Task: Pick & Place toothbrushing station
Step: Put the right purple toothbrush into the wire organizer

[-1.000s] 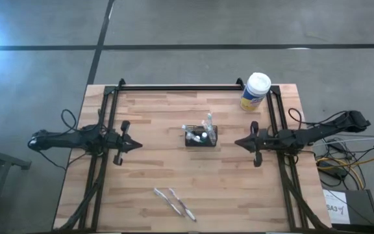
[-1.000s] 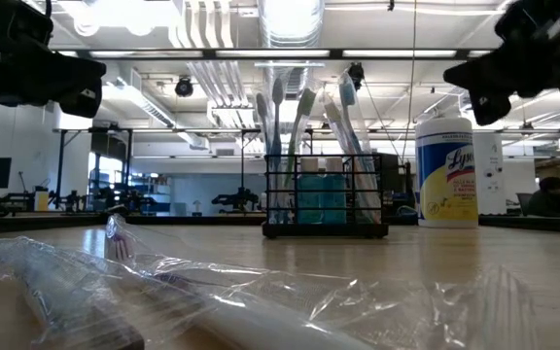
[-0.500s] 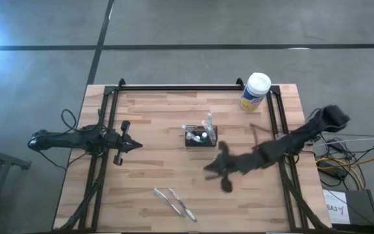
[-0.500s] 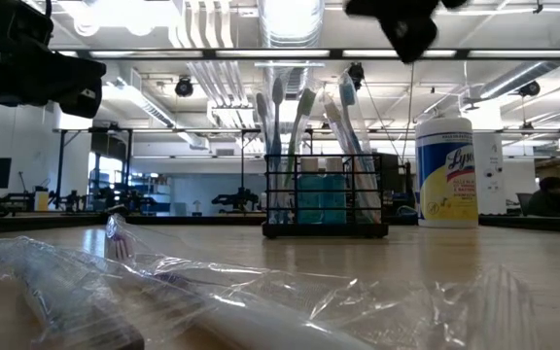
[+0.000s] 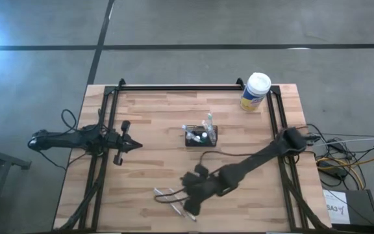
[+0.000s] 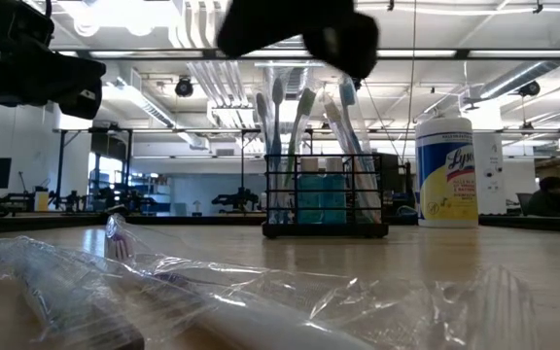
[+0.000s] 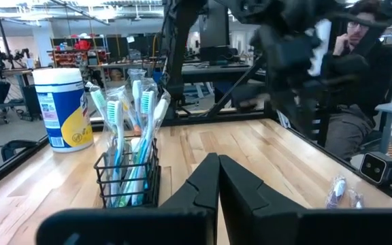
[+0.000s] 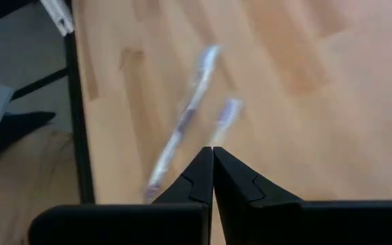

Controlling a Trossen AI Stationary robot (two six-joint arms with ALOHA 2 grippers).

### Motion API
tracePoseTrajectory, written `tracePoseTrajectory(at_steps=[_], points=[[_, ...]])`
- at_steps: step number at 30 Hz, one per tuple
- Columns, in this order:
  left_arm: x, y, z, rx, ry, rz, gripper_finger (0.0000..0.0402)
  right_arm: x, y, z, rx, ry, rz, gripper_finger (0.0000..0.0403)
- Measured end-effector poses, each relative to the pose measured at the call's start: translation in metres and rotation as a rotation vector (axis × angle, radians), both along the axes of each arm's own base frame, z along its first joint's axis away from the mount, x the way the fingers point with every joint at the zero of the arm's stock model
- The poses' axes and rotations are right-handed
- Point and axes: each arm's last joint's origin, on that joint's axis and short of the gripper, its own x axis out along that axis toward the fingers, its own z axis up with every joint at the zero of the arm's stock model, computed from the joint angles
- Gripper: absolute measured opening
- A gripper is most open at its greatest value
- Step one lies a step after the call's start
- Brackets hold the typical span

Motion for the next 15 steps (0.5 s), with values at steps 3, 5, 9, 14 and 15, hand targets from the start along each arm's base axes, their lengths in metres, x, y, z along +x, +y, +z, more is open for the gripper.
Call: tracePoseTrajectory(at_steps=[3, 5, 9, 14, 15], points=[[0.000, 0.000, 0.000, 0.000, 0.000, -0.001, 0.0011, 0.023, 0.012, -0.011, 0.038, 0.014, 0.023, 0.0016], [0.000, 0.000, 0.000, 0.000, 0.000, -0.002, 0.0009, 0.037, 0.018, -0.017, 0.041, 0.021, 0.021, 0.0031], [0.000, 0.000, 0.000, -0.004, 0.001, -0.002, 0.0009, 0.056, 0.021, -0.024, 0.029, 0.104, -0.031, 0.0079], [0.000, 0.000, 0.000, -0.025, 0.004, -0.002, 0.0013, 0.069, 0.014, -0.033, 0.008, 0.247, -0.111, 0.0141], [0.000, 0.000, 0.000, -0.026, 0.004, -0.002, 0.0013, 0.072, 0.012, -0.038, 0.003, 0.272, -0.115, 0.0152]])
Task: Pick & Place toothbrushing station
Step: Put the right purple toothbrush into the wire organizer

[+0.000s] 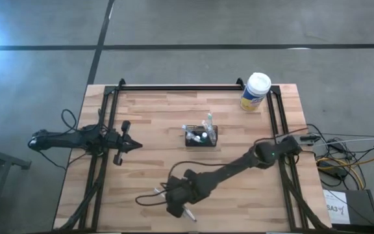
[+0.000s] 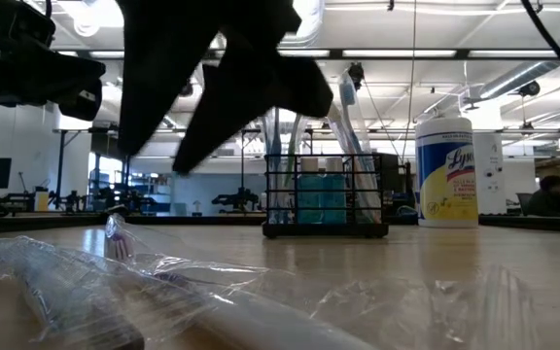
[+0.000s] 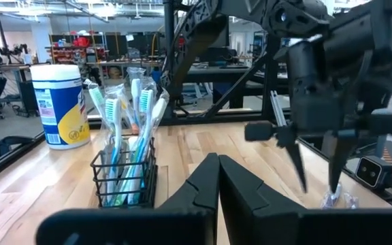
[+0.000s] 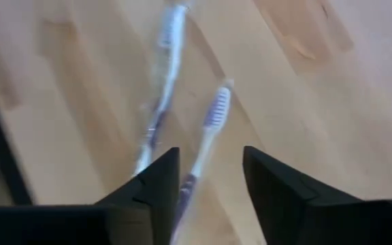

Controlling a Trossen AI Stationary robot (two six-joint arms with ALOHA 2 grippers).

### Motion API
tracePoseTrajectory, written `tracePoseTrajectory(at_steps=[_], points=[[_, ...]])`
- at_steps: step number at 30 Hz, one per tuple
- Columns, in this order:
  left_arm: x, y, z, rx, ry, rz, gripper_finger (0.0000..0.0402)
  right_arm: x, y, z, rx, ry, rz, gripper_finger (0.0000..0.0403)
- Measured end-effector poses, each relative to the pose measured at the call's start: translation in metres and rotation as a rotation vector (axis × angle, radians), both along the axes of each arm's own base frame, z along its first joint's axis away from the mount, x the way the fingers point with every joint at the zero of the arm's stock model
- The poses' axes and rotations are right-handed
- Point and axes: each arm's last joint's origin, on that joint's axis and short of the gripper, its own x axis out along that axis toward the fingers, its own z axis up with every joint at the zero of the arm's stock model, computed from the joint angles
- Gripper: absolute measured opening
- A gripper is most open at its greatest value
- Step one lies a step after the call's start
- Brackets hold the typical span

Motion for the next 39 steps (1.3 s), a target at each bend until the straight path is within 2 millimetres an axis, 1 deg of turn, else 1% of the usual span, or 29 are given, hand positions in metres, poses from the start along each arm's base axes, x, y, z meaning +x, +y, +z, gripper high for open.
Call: tracePoseTrajectory(at_steps=[4, 8, 12, 20, 28, 31, 33, 39], points=[[0.000, 0.000, 0.000, -0.010, 0.004, 0.000, 0.0010, 0.006, -0.002, -0.012, -0.017, 0.051, -0.004, 0.0186], [0.000, 0.000, 0.000, -0.028, 0.007, 0.000, 0.0009, 0.008, 0.000, -0.022, -0.009, 0.076, -0.001, 0.0203], [0.000, 0.000, 0.000, -0.039, 0.009, -0.002, 0.0013, 0.008, 0.001, -0.035, -0.008, 0.114, -0.001, 0.0207], [0.000, 0.000, 0.000, -0.046, 0.011, -0.002, 0.0008, 0.006, -0.002, -0.046, -0.024, 0.140, -0.006, 0.0208], [0.000, 0.000, 0.000, -0.066, 0.014, -0.002, 0.0013, 0.004, -0.006, -0.057, -0.037, 0.150, 0.002, 0.0207], [0.000, 0.000, 0.000, -0.072, 0.015, -0.002, 0.0010, 0.002, -0.007, -0.061, -0.054, 0.161, 0.021, 0.0191], [0.000, 0.000, 0.000, -0.078, 0.016, -0.001, 0.0008, 0.001, -0.008, -0.063, -0.067, 0.168, 0.033, 0.0167], [0.000, 0.000, 0.000, -0.087, 0.012, -0.002, 0.0014, 0.000, -0.011, -0.064, -0.118, 0.182, 0.088, 0.0057]])
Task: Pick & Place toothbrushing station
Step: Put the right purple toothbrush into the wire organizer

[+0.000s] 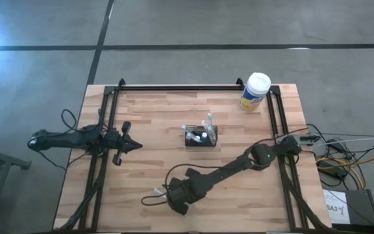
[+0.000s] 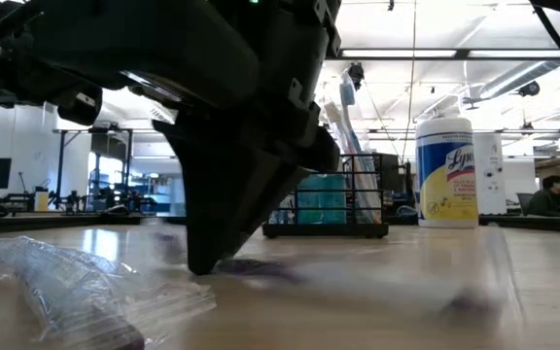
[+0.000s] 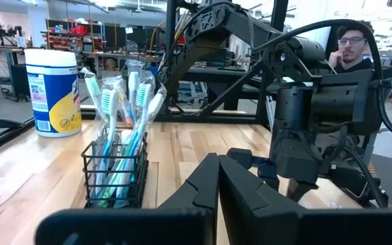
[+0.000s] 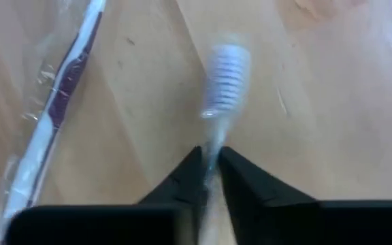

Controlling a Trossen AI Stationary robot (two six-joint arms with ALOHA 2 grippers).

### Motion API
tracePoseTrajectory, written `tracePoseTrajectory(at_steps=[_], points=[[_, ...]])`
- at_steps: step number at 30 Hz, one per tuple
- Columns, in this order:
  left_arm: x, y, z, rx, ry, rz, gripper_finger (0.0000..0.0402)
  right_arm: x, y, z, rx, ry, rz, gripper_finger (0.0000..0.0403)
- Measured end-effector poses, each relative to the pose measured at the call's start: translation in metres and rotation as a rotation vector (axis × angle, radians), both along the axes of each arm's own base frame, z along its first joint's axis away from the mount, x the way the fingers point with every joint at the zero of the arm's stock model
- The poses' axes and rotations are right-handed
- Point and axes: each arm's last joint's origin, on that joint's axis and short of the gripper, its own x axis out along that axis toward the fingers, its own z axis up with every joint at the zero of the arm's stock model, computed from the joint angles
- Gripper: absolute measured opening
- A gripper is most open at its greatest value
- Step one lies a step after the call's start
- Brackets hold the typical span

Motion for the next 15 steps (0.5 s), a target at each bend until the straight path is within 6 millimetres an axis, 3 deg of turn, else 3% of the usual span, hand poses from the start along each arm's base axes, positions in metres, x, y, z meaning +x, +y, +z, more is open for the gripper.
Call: tracePoseTrajectory(at_steps=[3, 10, 15], points=[[0.000, 0.000, 0.000, -0.008, 0.000, 0.000, 0.0016, 0.000, -0.001, 0.003, -0.035, -0.011, 0.035, 0.0019], [0.000, 0.000, 0.001, -0.021, -0.004, 0.001, 0.0016, -0.003, -0.006, 0.030, -0.140, -0.055, 0.120, 0.0012], [0.000, 0.000, 0.001, -0.019, -0.003, 0.000, 0.0011, -0.014, 0.002, 0.099, -0.243, -0.250, 0.238, 0.0009]])
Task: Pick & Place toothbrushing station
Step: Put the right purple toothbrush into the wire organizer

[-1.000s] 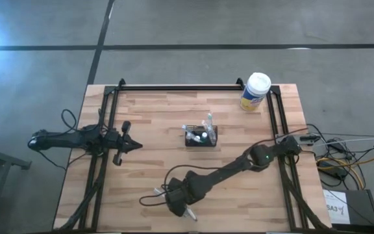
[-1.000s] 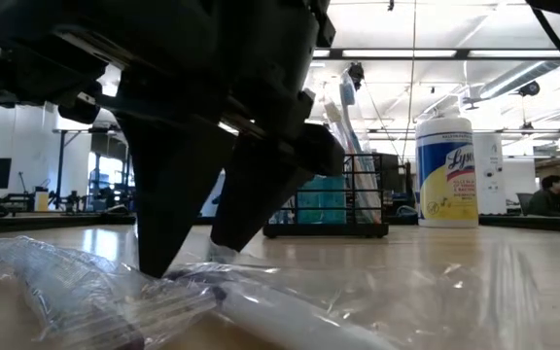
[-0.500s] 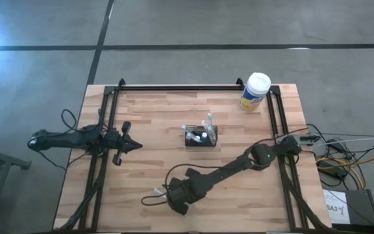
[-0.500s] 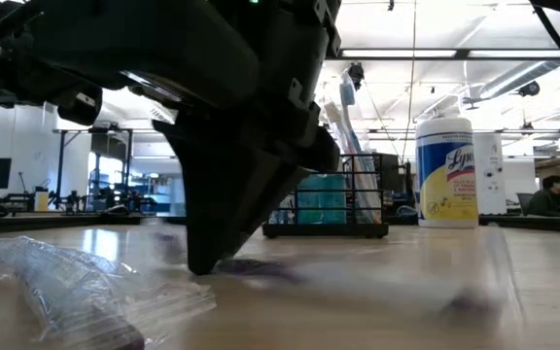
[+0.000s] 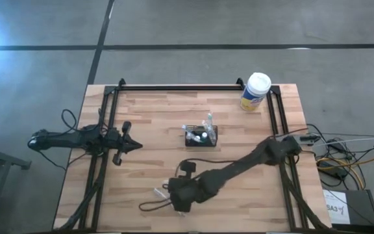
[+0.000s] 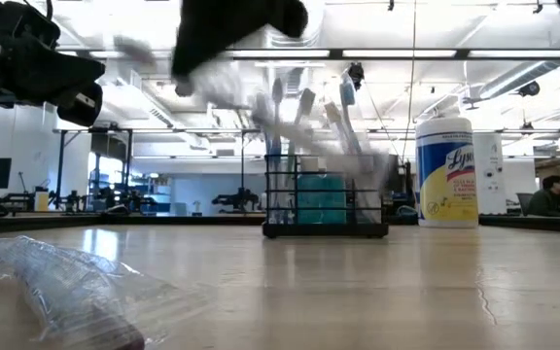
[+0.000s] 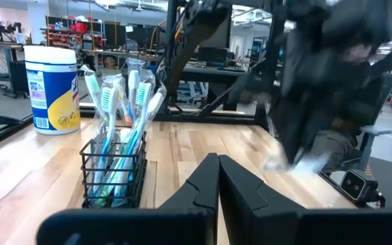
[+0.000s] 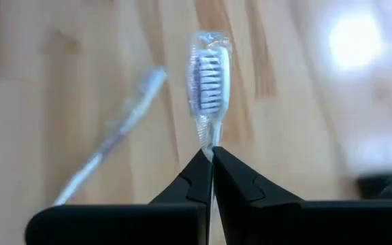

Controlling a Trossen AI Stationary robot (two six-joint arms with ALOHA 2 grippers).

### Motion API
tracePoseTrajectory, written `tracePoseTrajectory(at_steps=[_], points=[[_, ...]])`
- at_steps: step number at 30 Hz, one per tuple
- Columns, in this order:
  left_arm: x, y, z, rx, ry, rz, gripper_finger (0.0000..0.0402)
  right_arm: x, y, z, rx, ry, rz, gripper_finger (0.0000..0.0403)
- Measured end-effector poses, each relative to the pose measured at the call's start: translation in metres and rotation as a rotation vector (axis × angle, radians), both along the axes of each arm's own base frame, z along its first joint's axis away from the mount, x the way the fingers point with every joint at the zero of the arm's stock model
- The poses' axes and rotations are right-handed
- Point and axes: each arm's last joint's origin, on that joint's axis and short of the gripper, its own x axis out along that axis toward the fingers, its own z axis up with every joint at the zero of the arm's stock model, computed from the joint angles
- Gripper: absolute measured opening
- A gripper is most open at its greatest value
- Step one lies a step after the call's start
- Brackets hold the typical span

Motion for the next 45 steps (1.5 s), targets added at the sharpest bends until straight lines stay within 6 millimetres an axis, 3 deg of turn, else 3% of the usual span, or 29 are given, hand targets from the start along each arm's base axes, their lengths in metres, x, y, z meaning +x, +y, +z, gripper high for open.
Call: tracePoseTrajectory(at_steps=[9, 11, 17, 24, 27, 32, 37, 45], points=[[0.000, 0.000, 0.000, -0.055, 0.012, 0.009, 0.0009, -0.027, -0.002, 0.075, -0.150, -0.254, 0.199, 0.0008], [0.000, 0.000, 0.000, -0.071, 0.014, 0.010, 0.0014, -0.034, -0.005, 0.075, -0.164, -0.292, 0.228, 0.0008], [0.001, 0.000, -0.002, -0.057, 0.028, 0.020, 0.0027, -0.063, -0.026, 0.042, -0.187, -0.526, 0.259, 0.0008], [0.005, 0.003, -0.008, -0.042, 0.094, 0.128, 0.0058, -0.086, -0.074, 0.000, -0.114, -0.855, 0.298, 0.0008], [0.009, 0.003, -0.008, -0.036, 0.106, 0.132, 0.0089, -0.088, -0.096, -0.001, -0.130, -0.962, 0.247, 0.0008], [0.016, 0.002, 0.011, -0.050, 0.034, 0.103, 0.0160, -0.080, -0.122, -0.005, -0.098, -0.942, 0.289, 0.0008], [0.024, 0.000, 0.037, 0.037, 0.006, 0.065, 0.0209, -0.072, -0.130, 0.008, -0.130, -0.982, 0.297, 0.0008], [0.039, -0.001, 0.062, 0.076, 0.008, 0.045, 0.0241, -0.066, -0.136, 0.018, -0.165, -1.009, 0.287, 0.0008]])
